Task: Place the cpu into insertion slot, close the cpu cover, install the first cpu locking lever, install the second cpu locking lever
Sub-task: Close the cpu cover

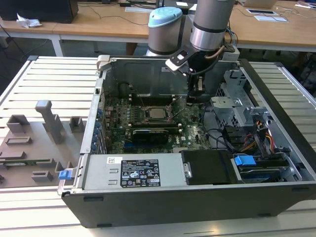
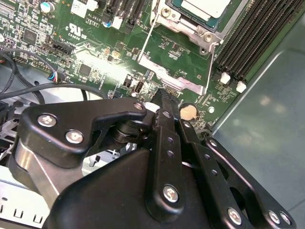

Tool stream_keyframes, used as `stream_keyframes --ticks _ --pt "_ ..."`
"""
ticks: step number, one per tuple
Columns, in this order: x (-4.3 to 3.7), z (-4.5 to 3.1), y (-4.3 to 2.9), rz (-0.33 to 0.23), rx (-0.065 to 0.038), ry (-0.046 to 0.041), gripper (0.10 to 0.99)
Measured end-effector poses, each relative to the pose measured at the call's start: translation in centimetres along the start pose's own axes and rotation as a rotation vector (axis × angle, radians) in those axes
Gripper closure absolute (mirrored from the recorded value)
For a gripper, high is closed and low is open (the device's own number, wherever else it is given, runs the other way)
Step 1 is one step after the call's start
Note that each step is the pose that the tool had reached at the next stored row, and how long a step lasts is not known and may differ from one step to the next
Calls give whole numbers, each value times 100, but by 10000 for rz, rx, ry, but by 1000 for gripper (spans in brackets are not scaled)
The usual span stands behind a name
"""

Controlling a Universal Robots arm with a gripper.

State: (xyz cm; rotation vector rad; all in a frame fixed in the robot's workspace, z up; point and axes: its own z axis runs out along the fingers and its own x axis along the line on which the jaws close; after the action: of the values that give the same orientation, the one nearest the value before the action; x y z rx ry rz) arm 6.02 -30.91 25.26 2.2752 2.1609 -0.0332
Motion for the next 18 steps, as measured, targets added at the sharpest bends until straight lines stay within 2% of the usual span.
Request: stream_keyframes --ticks 8,13,18 --pt "0 54 -3 4 1 -3 980" --pt "-4 58 -89 0 -1 0 980" --pt "-6 60 -135 1 0 1 980"
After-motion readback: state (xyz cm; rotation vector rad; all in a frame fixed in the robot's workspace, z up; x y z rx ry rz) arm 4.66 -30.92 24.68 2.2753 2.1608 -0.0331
